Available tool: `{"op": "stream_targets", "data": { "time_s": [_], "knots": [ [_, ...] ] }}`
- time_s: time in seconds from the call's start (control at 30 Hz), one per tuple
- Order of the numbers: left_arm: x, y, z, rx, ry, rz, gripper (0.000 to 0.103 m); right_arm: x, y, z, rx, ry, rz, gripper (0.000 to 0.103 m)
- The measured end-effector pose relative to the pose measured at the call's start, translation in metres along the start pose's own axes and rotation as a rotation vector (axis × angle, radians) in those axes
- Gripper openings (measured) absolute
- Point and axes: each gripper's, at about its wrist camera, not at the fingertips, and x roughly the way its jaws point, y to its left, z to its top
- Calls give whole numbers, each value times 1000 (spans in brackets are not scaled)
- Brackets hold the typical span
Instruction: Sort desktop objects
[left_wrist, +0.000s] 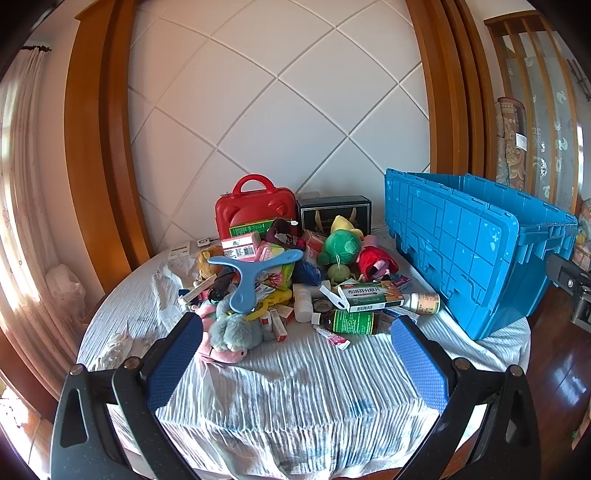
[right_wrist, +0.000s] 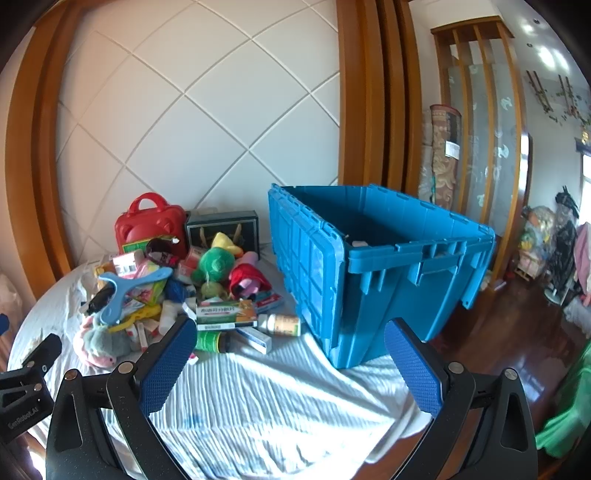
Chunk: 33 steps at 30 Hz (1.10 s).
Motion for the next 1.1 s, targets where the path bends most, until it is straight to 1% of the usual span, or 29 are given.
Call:
{"op": "stream_targets", "data": {
  "time_s": [0.57, 0.67, 0.9, 0.97, 1.1],
  "knots": [
    [7, -5, -1, 6, 4, 13, 103, 6, 0, 2, -12, -6, 20, 103],
    [7, -6, -2, 6, -6, 13, 103, 8, 0, 3, -18, -7, 28, 103],
    [13, -9, -4, -3, -8, 29, 103, 15, 3, 4, -53, -34, 50, 103],
    [15, -7, -8, -3, 0, 31, 103, 15, 3, 3, -70, -49, 77, 103],
    [22, 4, -35, 9, 33, 82, 103, 19, 10, -5, -137, -81, 152, 103]
  ]
}}
